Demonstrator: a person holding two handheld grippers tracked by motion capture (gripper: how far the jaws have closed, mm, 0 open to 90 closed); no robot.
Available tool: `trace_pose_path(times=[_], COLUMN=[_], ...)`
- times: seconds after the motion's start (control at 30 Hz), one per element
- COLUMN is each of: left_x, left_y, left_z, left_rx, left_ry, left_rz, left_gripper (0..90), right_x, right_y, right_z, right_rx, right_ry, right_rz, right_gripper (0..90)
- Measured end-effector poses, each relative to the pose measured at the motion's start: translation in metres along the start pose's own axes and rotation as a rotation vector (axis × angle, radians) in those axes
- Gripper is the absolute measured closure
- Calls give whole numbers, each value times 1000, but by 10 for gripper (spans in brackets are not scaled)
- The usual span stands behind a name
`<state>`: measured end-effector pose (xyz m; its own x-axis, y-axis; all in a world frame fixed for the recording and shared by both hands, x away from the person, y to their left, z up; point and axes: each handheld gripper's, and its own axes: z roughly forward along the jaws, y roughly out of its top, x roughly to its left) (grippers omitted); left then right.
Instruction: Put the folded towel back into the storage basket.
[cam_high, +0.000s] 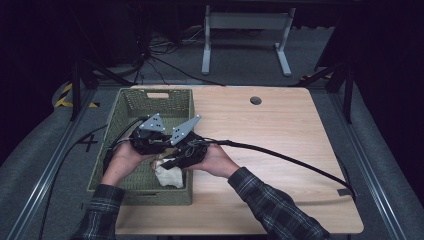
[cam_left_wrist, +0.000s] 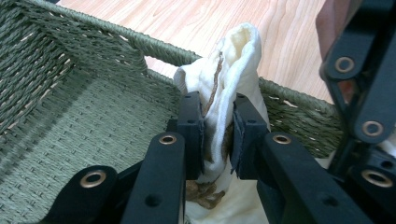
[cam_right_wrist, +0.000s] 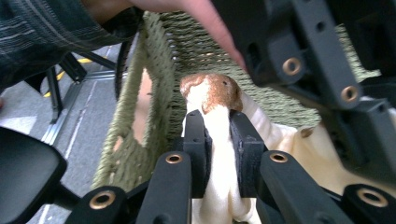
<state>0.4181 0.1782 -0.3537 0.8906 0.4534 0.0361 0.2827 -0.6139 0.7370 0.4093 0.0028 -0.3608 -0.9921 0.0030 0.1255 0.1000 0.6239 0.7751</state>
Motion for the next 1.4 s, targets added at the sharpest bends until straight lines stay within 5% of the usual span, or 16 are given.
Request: trace_pose_path(times=[0.37, 0.83, 1.0, 1.4], left_x=[0, 12, 22, 53], left_y=[0, 16, 24, 27], left_z=[3, 1, 3, 22], left_rx=[6, 2, 5, 66], left_ry=[-2, 56, 83, 124], left_rz=[-5, -11, -34, -112], left_gripper=[770, 770, 770, 769], right_x=[1, -6, -10, -14], right_y=[-7, -2, -9, -28], right_z=[4, -16, -30, -78], right_rx=[23, 3, -54, -55], right_ry=[-6, -72, -82, -148], right_rz=[2, 11, 35, 19], right_gripper=[778, 509, 494, 437])
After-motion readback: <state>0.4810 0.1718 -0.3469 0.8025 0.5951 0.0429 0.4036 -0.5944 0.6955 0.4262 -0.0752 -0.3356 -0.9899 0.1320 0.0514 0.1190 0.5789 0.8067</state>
